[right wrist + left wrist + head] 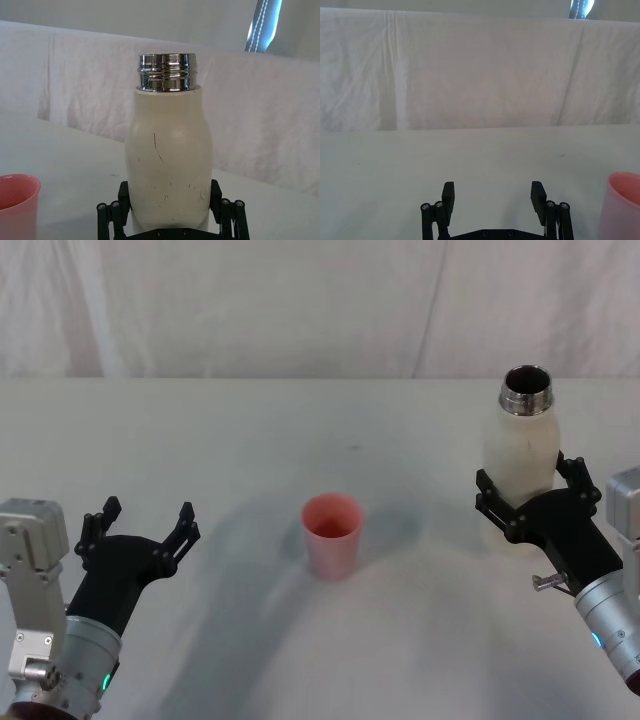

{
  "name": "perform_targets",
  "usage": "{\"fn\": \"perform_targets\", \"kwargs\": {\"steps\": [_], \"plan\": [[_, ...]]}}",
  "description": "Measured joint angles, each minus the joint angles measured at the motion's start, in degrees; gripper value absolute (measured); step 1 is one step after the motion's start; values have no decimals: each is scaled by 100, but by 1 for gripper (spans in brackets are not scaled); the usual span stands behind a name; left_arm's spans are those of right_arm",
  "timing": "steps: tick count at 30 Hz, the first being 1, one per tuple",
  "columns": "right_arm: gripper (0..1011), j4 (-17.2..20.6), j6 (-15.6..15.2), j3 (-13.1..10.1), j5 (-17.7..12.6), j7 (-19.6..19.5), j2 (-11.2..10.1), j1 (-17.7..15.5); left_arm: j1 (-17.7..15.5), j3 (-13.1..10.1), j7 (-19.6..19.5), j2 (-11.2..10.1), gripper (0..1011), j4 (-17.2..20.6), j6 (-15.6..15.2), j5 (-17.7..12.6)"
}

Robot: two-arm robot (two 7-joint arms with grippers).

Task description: Grasp the thermos with one hand and pour water into the cup lid.

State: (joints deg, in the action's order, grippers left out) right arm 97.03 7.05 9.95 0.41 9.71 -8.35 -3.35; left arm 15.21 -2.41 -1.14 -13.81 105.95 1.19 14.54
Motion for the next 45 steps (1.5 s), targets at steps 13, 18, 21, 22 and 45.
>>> {"fn": "perform_targets", "kwargs": {"steps": [13,18,21,22,45], "plan": [[959,-113,-1,-40,-317,62,-6,-25,0,0,0,0,1001,0,0,0],[959,-144,-30,-64,-421,81,-6,-20,0,0,0,0,1001,0,0,0],[958,-173,-35,-77,-481,82,-6,-15,0,0,0,0,1001,0,0,0],[959,-186,-34,-78,-505,83,-5,-13,0,0,0,0,1001,0,0,0],[959,-385,35,-21,-636,120,-37,48,0,0,0,0,1001,0,0,0]]}}
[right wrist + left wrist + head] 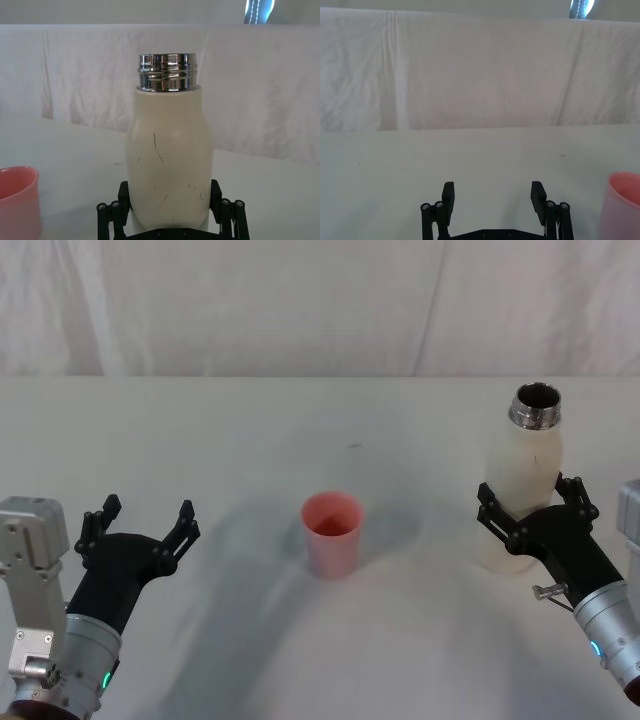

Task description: Grasp the thermos with one hand and pour water into the cup lid.

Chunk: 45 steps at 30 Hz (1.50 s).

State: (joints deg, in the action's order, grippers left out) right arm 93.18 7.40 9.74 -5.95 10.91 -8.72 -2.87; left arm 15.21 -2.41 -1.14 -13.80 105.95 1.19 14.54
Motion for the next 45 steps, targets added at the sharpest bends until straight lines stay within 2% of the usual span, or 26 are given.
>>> {"fn": "perform_targets", "kwargs": {"steps": [26,30,45], "plan": [[957,-8,-29,-2,-39,1,2,2,0,0,0,0,1001,0,0,0],[1002,-3,-24,-3,-37,-1,2,3,0,0,0,0,1001,0,0,0],[1000,-2,-24,-1,-26,-6,2,2,0,0,0,0,1001,0,1,0]]}}
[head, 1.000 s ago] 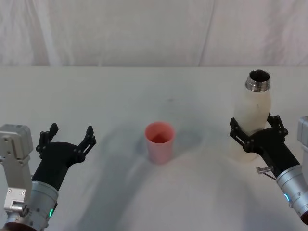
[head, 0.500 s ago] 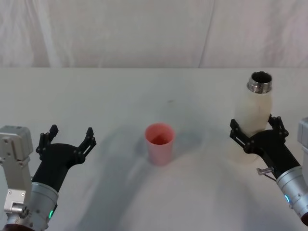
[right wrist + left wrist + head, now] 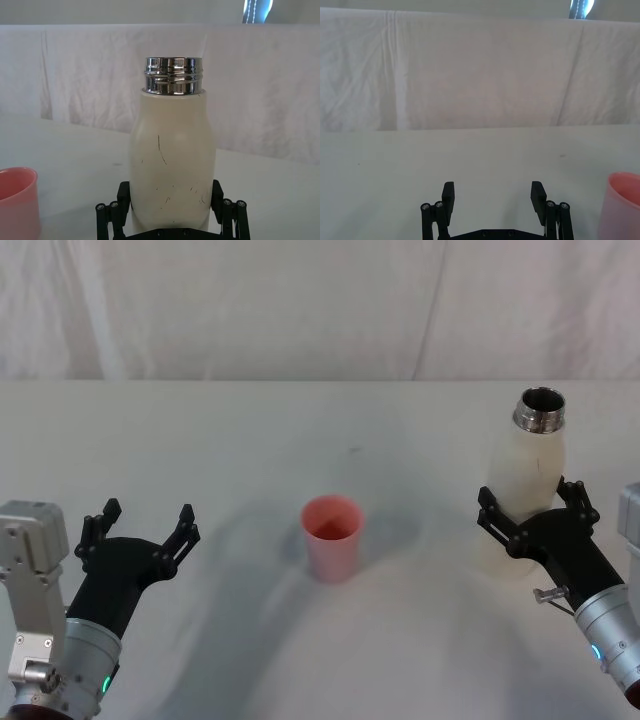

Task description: Grasp the thermos with one hand and pour water into the cup lid.

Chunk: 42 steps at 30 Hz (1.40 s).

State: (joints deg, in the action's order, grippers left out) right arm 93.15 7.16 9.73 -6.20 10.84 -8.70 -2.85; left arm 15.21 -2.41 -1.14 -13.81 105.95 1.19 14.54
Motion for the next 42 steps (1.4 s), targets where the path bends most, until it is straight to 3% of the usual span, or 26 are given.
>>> {"fn": "perform_targets", "kwargs": {"steps": [42], "plan": [[1000,268,-23,-59,-72,-64,-44,-286,0,0,0,0,1001,0,0,0]]}}
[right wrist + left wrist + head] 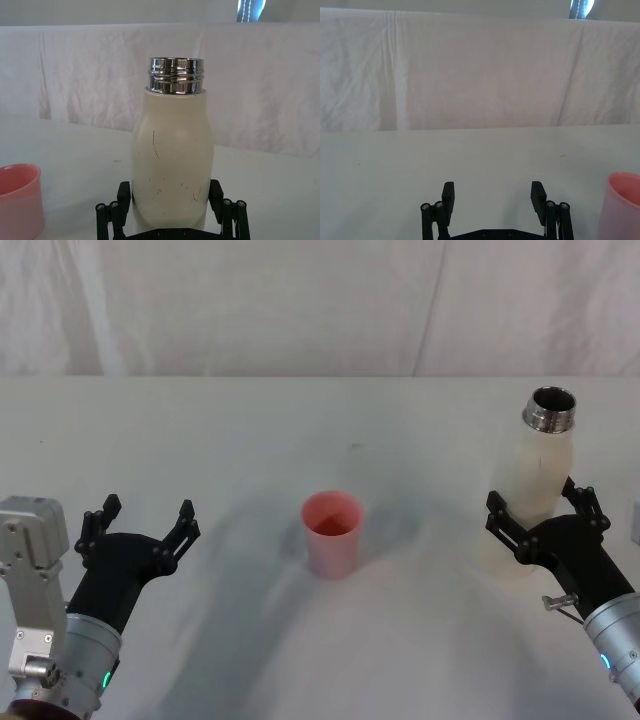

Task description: Grasp the thermos with one hand and pour water into the cup lid.

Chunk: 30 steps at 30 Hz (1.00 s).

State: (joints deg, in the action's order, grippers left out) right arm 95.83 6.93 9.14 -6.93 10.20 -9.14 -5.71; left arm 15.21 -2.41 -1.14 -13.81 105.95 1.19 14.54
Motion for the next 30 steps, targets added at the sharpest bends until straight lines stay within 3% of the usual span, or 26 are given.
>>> {"fn": "perform_targets", "kwargs": {"steps": [30], "plan": [[1000,213,-11,-90,69,-39,-55,-288,0,0,0,0,1001,0,0,0]]}}
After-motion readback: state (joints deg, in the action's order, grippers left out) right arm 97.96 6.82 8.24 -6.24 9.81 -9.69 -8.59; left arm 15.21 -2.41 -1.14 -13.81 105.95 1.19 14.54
